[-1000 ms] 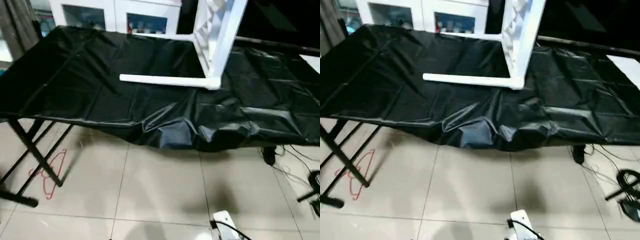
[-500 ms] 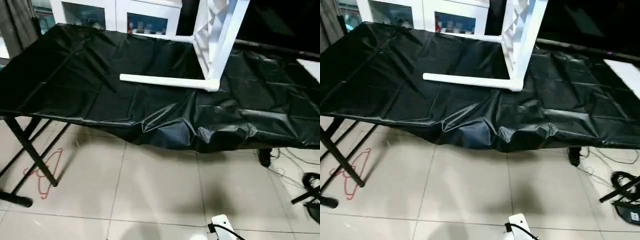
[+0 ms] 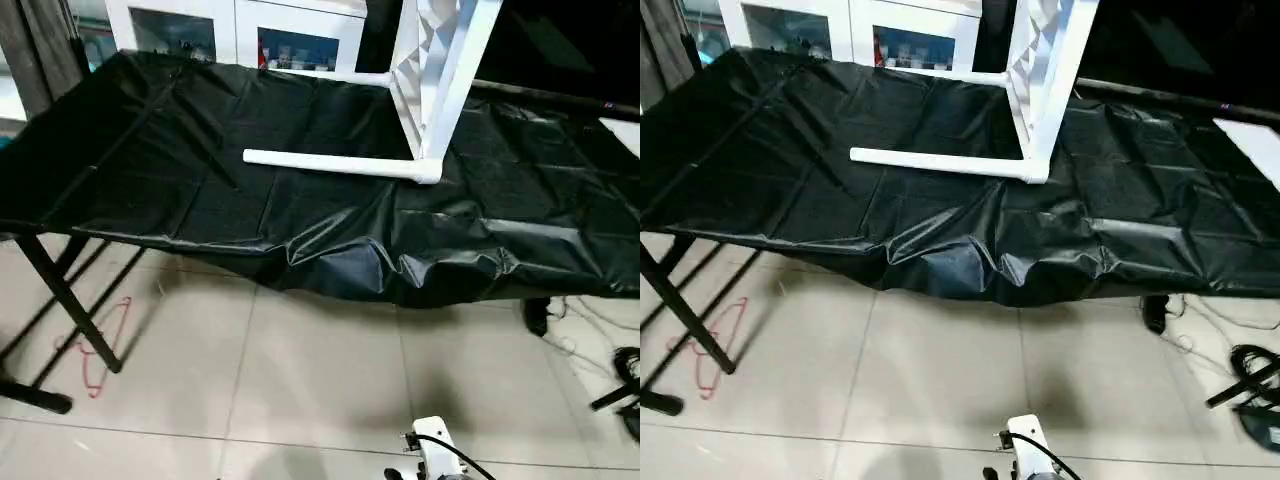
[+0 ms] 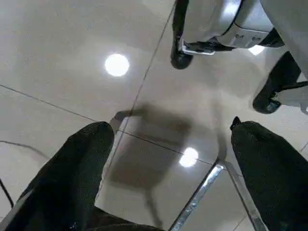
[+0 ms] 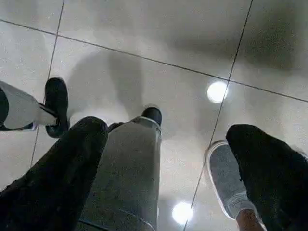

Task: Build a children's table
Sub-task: Flip table

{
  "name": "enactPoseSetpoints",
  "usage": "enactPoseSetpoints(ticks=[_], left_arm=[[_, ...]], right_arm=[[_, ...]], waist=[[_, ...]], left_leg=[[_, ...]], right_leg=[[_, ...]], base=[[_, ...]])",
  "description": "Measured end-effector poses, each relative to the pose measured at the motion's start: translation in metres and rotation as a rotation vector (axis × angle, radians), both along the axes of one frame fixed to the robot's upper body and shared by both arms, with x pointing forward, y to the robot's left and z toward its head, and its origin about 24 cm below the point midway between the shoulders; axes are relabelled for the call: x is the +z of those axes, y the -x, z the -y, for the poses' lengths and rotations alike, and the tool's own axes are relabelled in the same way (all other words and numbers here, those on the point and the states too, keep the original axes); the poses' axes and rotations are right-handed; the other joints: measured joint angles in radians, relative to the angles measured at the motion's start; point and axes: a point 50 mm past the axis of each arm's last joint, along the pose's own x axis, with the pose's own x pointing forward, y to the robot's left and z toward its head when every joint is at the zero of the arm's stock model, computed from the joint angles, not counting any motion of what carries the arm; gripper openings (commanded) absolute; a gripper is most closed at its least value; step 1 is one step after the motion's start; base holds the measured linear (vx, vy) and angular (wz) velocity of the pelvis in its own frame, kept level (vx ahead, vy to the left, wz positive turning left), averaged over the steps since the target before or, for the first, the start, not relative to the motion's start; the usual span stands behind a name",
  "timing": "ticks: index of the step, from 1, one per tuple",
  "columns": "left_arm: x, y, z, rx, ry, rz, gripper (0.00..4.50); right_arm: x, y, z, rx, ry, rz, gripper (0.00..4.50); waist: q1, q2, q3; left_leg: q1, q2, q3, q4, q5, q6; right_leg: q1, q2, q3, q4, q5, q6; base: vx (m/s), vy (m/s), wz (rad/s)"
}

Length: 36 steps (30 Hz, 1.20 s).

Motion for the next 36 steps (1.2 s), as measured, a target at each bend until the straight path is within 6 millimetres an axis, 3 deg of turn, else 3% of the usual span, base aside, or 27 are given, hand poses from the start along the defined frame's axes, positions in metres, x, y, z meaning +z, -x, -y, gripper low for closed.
enactPoseSetpoints(ticks=[5,8,12,17,36], left_arm=[[-0.001,-0.001,0.003,0.000,0.008,0.002,4.44],[-0.001,-0.002,0.005,0.000,0.011,0.005,4.44],[-0.001,-0.003,0.006,0.000,0.015,0.006,4.44],[0.001,-0.020,0.000,0.064,-0.013,0.079,4.44],[0.008,-0.055,-0.014,-0.022,-0.047,0.177,4.44]], right_arm=[[0.000,0.000,-0.003,0.006,0.011,0.003,4.50],[-0.001,0.002,-0.006,0.019,0.008,-0.001,4.50],[0.001,-0.003,-0.009,0.024,0.003,0.009,4.50],[0.004,-0.012,-0.013,0.033,-0.002,0.030,4.50],[0.004,-0.012,-0.015,0.064,0.008,0.031,4.50]], waist=[[0.007,0.022,-0.002],[0.010,0.027,-0.002],[0.012,0.028,-0.001],[0.023,0.028,0.000],[0.023,0.024,-0.001]], left_leg=[[-0.001,0.000,0.000,0.000,0.000,0.000],[-0.001,0.000,0.000,0.000,0.000,0.000],[-0.001,0.000,0.000,0.000,0.000,0.000],[-0.001,0.000,0.000,0.000,0.000,0.000],[-0.001,0.000,0.000,0.000,0.000,0.000]], right_leg=[[0.000,0.000,0.000,0.000,0.000,0.000],[0.000,0.000,0.000,0.000,0.000,0.000],[0.000,0.000,0.000,0.000,0.000,0.000],[-0.001,0.000,0.000,0.000,0.000,0.000],[-0.001,0.000,0.000,0.000,0.000,0.000]], base=[[0.000,0.000,0.00],[0.000,0.000,0.00],[0.000,0.000,0.00],[0.000,0.000,0.00],[0.000,0.000,0.00]])
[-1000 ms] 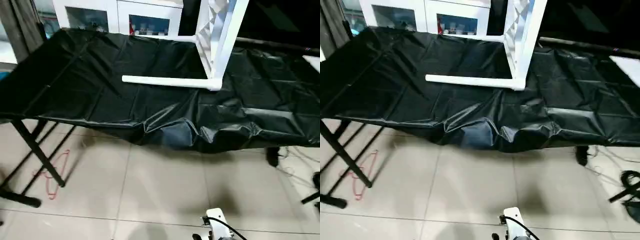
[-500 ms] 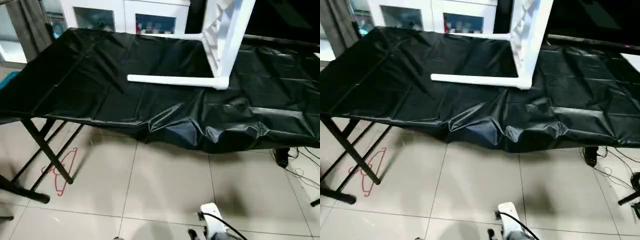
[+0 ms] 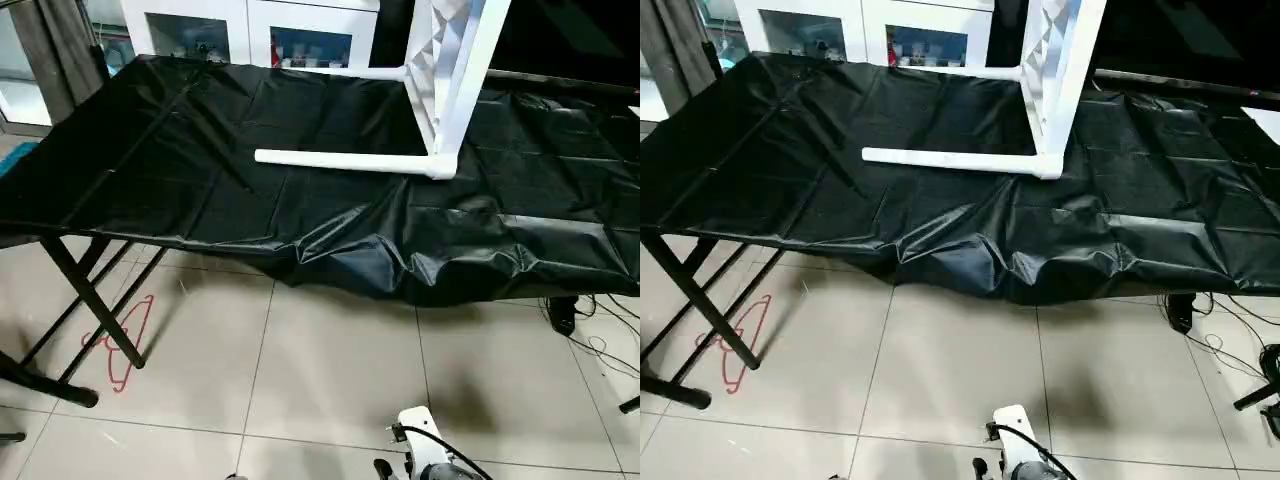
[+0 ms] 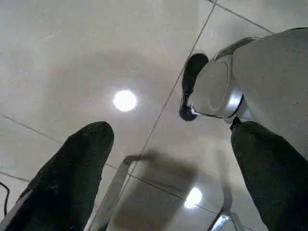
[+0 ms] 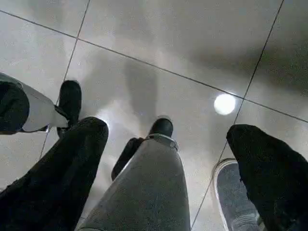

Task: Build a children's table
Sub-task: Flip table

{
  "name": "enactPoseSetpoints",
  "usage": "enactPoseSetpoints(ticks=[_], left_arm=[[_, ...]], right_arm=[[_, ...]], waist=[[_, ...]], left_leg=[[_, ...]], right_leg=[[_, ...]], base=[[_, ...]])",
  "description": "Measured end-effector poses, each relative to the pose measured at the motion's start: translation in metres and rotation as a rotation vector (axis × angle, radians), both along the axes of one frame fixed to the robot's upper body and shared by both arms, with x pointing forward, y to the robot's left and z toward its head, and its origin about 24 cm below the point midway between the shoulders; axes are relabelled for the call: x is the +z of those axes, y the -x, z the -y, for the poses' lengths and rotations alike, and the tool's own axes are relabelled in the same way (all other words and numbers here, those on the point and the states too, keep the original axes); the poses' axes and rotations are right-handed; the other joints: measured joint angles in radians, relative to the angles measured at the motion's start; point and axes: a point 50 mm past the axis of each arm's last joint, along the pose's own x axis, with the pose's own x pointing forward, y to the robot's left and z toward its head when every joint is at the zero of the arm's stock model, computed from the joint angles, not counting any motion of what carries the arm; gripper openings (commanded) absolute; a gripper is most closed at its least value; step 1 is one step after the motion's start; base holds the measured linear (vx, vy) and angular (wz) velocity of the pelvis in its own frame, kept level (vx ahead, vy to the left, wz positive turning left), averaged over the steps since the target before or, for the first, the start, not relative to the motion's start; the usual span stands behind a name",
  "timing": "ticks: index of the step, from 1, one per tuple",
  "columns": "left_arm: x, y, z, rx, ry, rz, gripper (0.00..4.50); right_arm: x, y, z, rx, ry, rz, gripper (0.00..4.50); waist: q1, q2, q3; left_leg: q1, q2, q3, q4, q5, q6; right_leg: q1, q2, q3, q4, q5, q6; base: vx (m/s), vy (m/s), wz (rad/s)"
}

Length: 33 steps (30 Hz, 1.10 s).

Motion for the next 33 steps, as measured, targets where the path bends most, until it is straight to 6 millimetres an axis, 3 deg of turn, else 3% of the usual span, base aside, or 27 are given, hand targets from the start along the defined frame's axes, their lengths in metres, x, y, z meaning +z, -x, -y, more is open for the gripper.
enactPoseSetpoints(ticks=[11,17,33], left_arm=[[0.003,-0.016,-0.001,-0.064,-0.003,0.034,4.44],[0.004,-0.024,-0.001,-0.101,0.001,0.052,4.44],[0.010,-0.047,-0.003,-0.183,-0.007,0.096,4.44]], right_arm=[[0.000,0.000,0.000,0.002,0.001,0.000,4.50],[0.000,0.000,0.000,0.003,0.000,0.000,4.50],[0.000,0.000,0.001,0.022,0.029,0.004,4.50]], waist=[[0.008,0.000,0.000],[0.023,-0.001,0.000],[0.025,-0.004,0.002]], left_leg=[[0.000,0.000,0.000,0.000,0.000,0.000],[0.000,0.000,0.000,0.000,0.000,0.000],[0.000,0.000,0.000,0.000,0.001,-0.001]], right_leg=[[0.000,0.000,0.000,0.000,0.000,0.000],[0.000,0.000,0.000,0.000,0.000,0.000],[0.000,0.000,0.000,0.001,0.000,0.000]], base=[[0.000,0.000,0.00],[0.000,0.000,0.00],[0.000,0.000,0.00]])
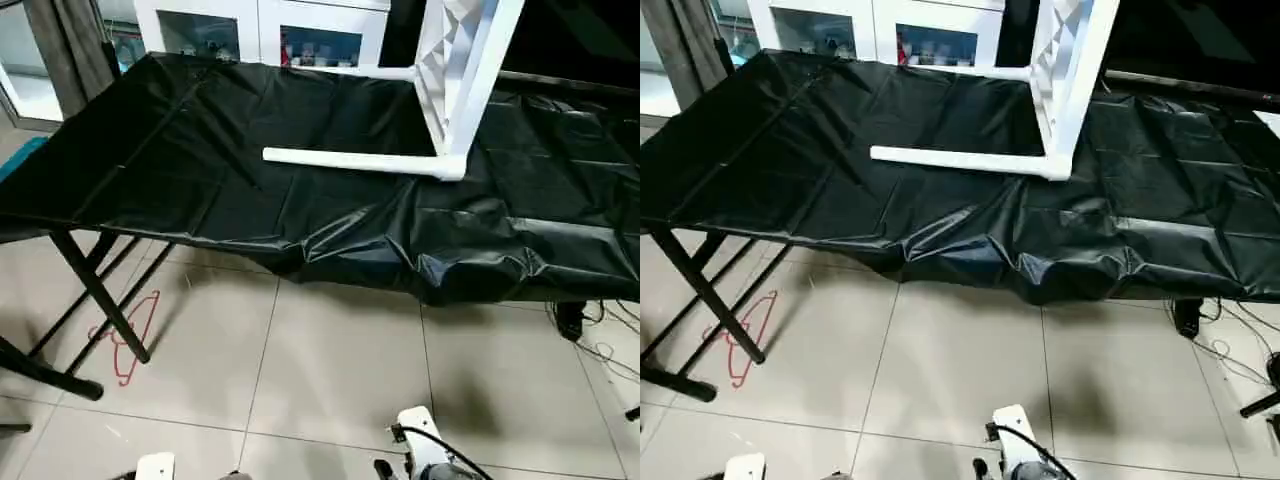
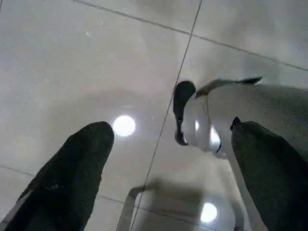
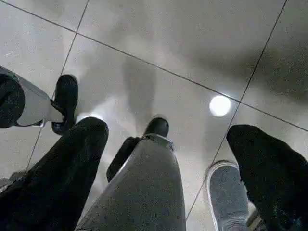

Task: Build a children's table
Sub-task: Flip table

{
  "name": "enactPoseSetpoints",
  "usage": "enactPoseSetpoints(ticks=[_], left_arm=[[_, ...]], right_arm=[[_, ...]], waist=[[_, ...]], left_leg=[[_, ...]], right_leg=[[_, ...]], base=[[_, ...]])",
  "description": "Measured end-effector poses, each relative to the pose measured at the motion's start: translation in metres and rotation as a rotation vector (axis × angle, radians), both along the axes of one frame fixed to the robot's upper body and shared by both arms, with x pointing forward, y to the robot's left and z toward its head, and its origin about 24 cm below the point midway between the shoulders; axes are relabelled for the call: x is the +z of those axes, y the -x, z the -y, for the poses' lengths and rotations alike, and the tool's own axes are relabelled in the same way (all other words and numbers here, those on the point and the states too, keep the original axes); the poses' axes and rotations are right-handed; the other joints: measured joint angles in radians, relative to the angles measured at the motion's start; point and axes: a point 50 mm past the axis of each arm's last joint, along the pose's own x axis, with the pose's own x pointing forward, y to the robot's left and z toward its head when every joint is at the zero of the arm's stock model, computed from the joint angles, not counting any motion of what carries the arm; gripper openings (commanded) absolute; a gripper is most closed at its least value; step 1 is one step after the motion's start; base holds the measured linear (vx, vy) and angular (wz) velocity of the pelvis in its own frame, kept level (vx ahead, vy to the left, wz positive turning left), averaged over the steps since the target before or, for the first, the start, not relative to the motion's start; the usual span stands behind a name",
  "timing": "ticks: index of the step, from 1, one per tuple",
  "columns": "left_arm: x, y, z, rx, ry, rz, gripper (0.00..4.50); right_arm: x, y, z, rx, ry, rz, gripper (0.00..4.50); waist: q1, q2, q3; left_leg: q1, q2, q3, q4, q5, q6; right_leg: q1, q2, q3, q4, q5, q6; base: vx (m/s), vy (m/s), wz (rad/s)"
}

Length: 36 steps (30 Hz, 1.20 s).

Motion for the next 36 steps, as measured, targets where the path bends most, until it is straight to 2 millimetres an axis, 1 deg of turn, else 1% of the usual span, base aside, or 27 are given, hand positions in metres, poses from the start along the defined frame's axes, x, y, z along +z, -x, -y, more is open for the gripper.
enactPoseSetpoints(ticks=[2,4,7,8,10,11,12,13,15,17,20,26,29,32,36], left_arm=[[0.002,-0.006,0.001,-0.009,0.001,0.021,4.44],[0.003,-0.015,0.007,-0.031,0.022,0.052,4.44],[0.005,-0.026,0.014,-0.059,0.039,0.081,4.44],[0.005,-0.026,0.015,-0.063,0.046,0.082,4.44],[0.005,-0.027,0.017,-0.075,0.051,0.084,4.44],[0.006,-0.028,0.017,-0.079,0.051,0.086,4.44],[0.006,-0.030,0.017,-0.084,0.051,0.090,4.44],[0.007,-0.032,0.018,-0.090,0.050,0.095,4.44],[0.008,-0.036,0.018,-0.101,0.048,0.105,4.44],[0.009,-0.038,0.018,-0.106,0.046,0.110,4.44],[0.011,-0.043,0.016,-0.122,0.039,0.121,4.44],[0.014,-0.051,0.019,-0.143,0.051,0.152,4.44],[0.019,-0.061,0.019,-0.146,0.049,0.213,4.44],[0.029,-0.077,0.019,-0.144,0.055,0.308,4.44],[0.044,-0.094,0.021,-0.171,0.059,0.448,4.44]], right_arm=[[0.000,0.000,0.000,0.001,0.004,0.001,4.50],[0.000,0.000,0.000,0.001,0.008,0.003,4.50],[0.001,-0.001,0.000,0.005,0.008,0.008,4.50],[0.002,-0.005,-0.001,0.013,-0.003,0.015,4.50],[0.009,-0.022,-0.002,0.028,-0.028,0.058,4.50],[0.014,-0.032,-0.003,0.035,-0.040,0.087,4.50],[0.021,-0.045,-0.004,0.045,-0.050,0.132,4.50],[0.025,-0.052,-0.004,0.050,-0.051,0.158,4.50],[0.029,-0.059,-0.004,0.055,-0.052,0.187,4.50],[0.028,-0.057,-0.006,0.058,-0.055,0.181,4.50],[0.025,-0.052,-0.005,0.057,-0.057,0.161,4.50],[0.025,-0.053,0.000,0.053,-0.059,0.160,4.50],[0.026,-0.054,0.001,0.037,-0.076,0.182,4.50],[0.029,-0.057,-0.001,0.029,-0.090,0.211,4.50],[0.040,-0.072,-0.002,0.021,-0.143,0.327,4.50]], waist=[[-0.001,0.000,0.000],[-0.002,0.000,0.000],[-0.004,-0.005,-0.002],[-0.010,-0.007,-0.001],[-0.024,-0.012,0.001],[-0.029,-0.014,0.002],[-0.030,-0.017,0.002],[-0.029,-0.019,0.001],[-0.024,-0.025,0.000],[-0.020,-0.026,0.000],[-0.018,-0.028,0.001],[-0.017,-0.028,0.002],[-0.014,-0.027,0.003],[-0.010,-0.026,0.003],[-0.009,-0.024,0.005]], left_leg=[[0.000,0.000,0.000,0.000,0.000,0.000],[0.000,0.000,0.000,0.000,0.001,0.002],[0.000,0.000,0.000,0.000,0.001,0.002],[0.000,0.000,0.000,0.000,0.001,0.002],[0.000,0.000,0.001,0.000,0.003,0.004],[0.000,0.001,0.001,0.000,0.004,0.003],[0.000,0.001,0.001,0.000,0.004,0.003],[0.000,0.001,0.001,0.000,0.005,0.003],[0.000,0.001,0.001,-0.001,0.005,0.003],[-0.001,0.001,0.001,-0.001,0.005,0.003],[-0.001,0.001,0.001,-0.001,0.005,0.003],[-0.001,0.001,0.001,-0.001,0.006,0.002],[-0.003,0.001,0.001,-0.001,0.008,0.001],[-0.004,0.001,0.001,-0.001,0.010,0.000],[-0.005,0.002,0.001,-0.001,0.010,0.001]], right_leg=[[0.000,0.000,0.000,0.000,0.000,0.000],[0.000,0.000,0.000,0.000,0.000,0.000],[0.000,0.000,0.000,0.000,0.000,0.000],[-0.001,0.000,0.000,0.000,0.000,0.000],[-0.002,0.000,0.000,0.002,0.000,0.000],[-0.002,0.000,0.000,0.003,0.000,0.000],[-0.003,0.000,-0.001,0.003,0.000,0.000],[-0.003,0.000,-0.001,0.003,0.000,0.000],[-0.003,0.000,-0.002,0.003,0.000,0.000],[-0.003,0.000,-0.002,0.003,0.000,0.000],[-0.004,0.000,-0.001,0.003,0.000,0.000],[-0.006,0.000,-0.001,0.008,0.000,0.000],[-0.010,0.000,0.000,0.012,0.000,-0.001],[-0.013,0.000,0.000,0.015,0.000,-0.001],[-0.014,0.000,0.000,0.015,0.001,-0.001]], base=[[0.000,0.000,0.00],[0.000,0.000,0.00],[0.000,0.000,0.00],[0.000,0.000,0.00],[0.000,0.000,0.00],[0.000,0.000,0.00],[0.000,0.000,0.00],[0.000,0.000,0.00],[0.000,0.000,0.00],[0.000,0.000,0.00],[0.000,0.000,0.00],[0.000,0.000,0.00],[0.000,0.000,0.00],[0.000,0.000,0.00],[0.000,0.000,0.00]])
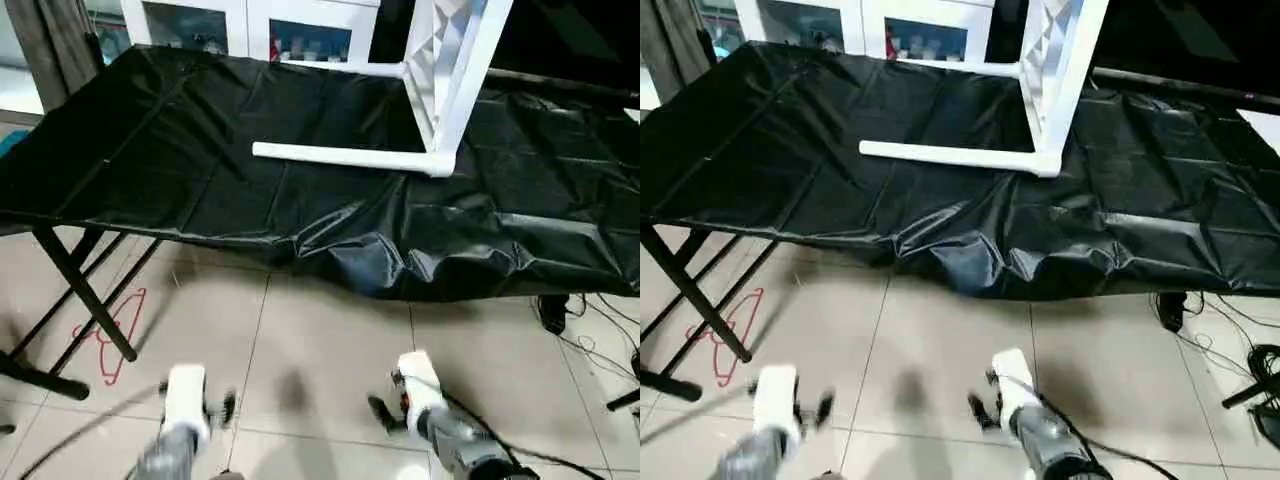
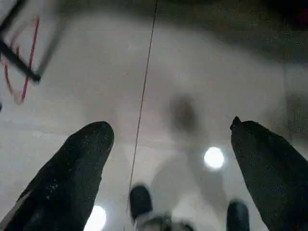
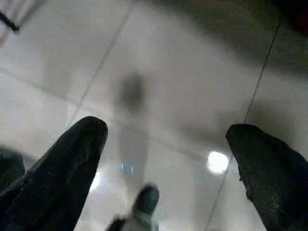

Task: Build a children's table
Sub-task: Flip table

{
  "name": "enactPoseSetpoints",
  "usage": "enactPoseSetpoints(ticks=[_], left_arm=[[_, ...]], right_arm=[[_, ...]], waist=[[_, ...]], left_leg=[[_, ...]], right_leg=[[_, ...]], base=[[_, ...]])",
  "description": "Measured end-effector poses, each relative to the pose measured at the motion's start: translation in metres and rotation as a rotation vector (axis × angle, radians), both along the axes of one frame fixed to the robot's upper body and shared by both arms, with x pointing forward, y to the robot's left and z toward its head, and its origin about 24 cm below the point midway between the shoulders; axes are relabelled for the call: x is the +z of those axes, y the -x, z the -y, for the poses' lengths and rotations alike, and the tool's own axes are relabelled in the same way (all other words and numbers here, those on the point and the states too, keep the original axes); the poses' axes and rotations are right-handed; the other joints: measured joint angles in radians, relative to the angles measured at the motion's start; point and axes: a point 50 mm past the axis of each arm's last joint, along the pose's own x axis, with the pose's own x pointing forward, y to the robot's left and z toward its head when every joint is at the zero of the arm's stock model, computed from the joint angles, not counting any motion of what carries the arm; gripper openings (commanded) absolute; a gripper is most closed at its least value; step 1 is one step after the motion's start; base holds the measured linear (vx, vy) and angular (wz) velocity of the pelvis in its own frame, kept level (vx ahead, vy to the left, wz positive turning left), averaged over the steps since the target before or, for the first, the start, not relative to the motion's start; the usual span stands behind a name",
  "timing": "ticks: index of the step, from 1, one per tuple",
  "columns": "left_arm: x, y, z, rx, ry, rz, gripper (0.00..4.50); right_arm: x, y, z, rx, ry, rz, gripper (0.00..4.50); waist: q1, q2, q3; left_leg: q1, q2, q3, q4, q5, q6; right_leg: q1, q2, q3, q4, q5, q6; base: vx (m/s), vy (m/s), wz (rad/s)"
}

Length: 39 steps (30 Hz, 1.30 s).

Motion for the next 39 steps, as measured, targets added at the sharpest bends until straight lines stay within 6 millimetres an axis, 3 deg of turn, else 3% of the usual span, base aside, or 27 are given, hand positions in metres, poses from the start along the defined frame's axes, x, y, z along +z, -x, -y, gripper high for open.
enactPoseSetpoints(ticks=[6,13,19,26,29,33,39], left_arm=[[0.013,-0.008,0.002,-0.049,-0.008,0.105,4.44],[0.011,0.002,0.005,-0.064,-0.005,0.109,4.44],[0.039,-0.015,0.008,-0.095,-0.007,0.280,4.44],[0.082,-0.014,0.010,-0.159,-0.025,0.477,4.44],[0.109,-0.013,0.015,-0.196,-0.046,0.562,4.44],[0.144,-0.019,0.021,-0.184,-0.011,0.668,4.44],[0.158,-0.028,0.028,-0.174,-0.004,0.693,4.44]], right_arm=[[0.020,-0.019,0.007,0.006,-0.050,0.158,4.50],[0.012,-0.002,0.006,0.025,-0.055,0.169,4.50],[0.029,-0.011,0.009,0.028,-0.081,0.292,4.50],[0.065,-0.007,0.021,0.010,-0.142,0.483,4.50],[0.094,-0.003,0.024,-0.047,-0.211,0.564,4.50],[0.130,-0.012,0.029,-0.090,-0.224,0.686,4.50],[0.152,-0.031,0.032,-0.176,-0.194,0.724,4.50]], waist=[[0.004,0.001,0.000],[0.003,0.002,0.002],[0.004,0.002,0.002],[0.005,0.000,0.003],[0.004,-0.001,0.004],[-0.003,0.000,0.005],[-0.027,0.000,0.005]], left_leg=[[-0.001,0.000,0.000,0.000,0.000,0.000],[-0.002,0.000,0.000,0.000,0.000,0.000],[-0.002,0.001,0.000,0.000,0.001,0.000],[-0.005,0.001,0.000,0.000,0.001,0.001],[-0.004,0.002,0.000,-0.001,0.000,0.000],[-0.001,0.001,0.000,-0.001,-0.001,-0.006],[-0.003,0.001,-0.002,-0.001,0.002,-0.010]], right_leg=[[-0.001,0.000,0.000,0.000,0.000,0.000],[-0.002,0.000,-0.001,0.000,0.000,-0.001],[-0.001,0.000,-0.001,0.000,0.000,-0.002],[-0.003,0.001,-0.001,-0.001,0.001,-0.001],[-0.003,0.002,-0.001,-0.003,0.001,0.000],[-0.001,0.002,0.001,-0.003,0.002,0.001],[-0.003,0.004,0.001,-0.002,0.004,0.003]], base=[[0.000,0.000,0.00],[0.000,0.000,0.00],[0.000,0.000,0.00],[0.000,0.000,0.00],[0.000,0.000,0.00],[0.000,0.000,0.00],[0.000,0.000,0.00]])
